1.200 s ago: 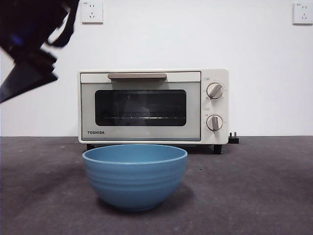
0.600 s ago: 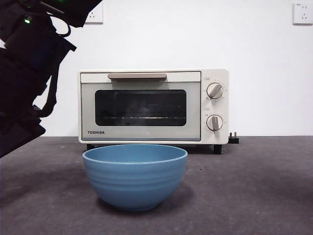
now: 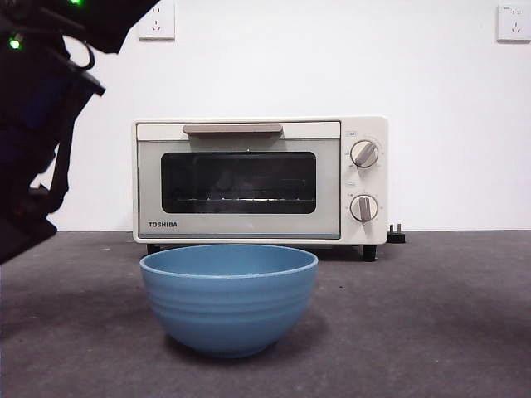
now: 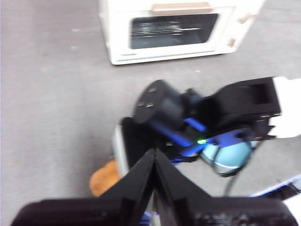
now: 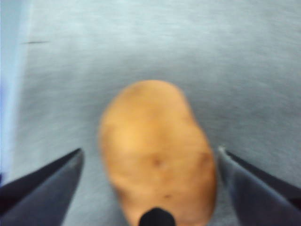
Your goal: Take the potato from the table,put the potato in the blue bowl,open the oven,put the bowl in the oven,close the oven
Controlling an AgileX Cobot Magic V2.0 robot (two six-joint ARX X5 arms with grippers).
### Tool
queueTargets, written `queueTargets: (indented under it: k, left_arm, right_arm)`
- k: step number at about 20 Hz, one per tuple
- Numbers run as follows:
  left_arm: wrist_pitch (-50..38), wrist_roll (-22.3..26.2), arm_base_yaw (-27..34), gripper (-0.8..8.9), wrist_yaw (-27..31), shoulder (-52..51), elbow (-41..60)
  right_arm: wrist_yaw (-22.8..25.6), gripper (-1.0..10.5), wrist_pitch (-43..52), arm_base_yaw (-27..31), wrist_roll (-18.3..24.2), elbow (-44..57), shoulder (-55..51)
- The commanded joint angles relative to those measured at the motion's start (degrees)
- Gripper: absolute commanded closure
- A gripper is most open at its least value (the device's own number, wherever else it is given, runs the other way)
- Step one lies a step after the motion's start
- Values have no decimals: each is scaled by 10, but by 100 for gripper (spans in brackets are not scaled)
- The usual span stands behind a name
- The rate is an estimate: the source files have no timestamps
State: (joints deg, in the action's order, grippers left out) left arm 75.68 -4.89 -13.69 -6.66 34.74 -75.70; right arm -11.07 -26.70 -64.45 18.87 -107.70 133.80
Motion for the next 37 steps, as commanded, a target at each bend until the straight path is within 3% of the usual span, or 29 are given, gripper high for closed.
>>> queueTargets:
  k: [1, 2, 3, 6, 16, 20, 25, 29, 34, 37]
  left_arm:
    - [-1, -7, -2, 818, -19, -2, -1]
    - [-1, -7, -2, 818, -27, -2, -1]
    - [-1, -7, -2, 818, -28, -2, -1]
    - [-1, -7, -2, 818, -28, -2, -1]
    - [-1, -7, -3, 819, -42, -2, -1]
    - [-1, -7, -3, 819, -87, -2, -1]
    - [-1, 6, -3, 819, -88, 5, -1]
    - [-1, 6, -3, 819, -88, 18, -1]
    - [-1, 7, -3, 819, -87, 30, -1]
    - [-1, 14, -3, 819, -88, 42, -1]
  right_arm:
    - [3, 774, -2, -4, -28, 1, 21]
    - [3, 908, -3, -5, -28, 1, 21]
    - [1, 958, -3, -5, -29, 1, 21]
    - [0, 957, -8, -5, -57, 0, 16]
    - [3, 957, -161, 17, -56, -32, -109]
    - [43, 957, -281, 51, -93, -32, -156]
    - [86, 957, -450, 83, -96, -31, -206]
    - [94, 957, -520, 94, -99, -24, -248]
    - [89, 957, -484, 94, -121, 69, -350]
    - [54, 957, -350, 94, -160, 231, -447]
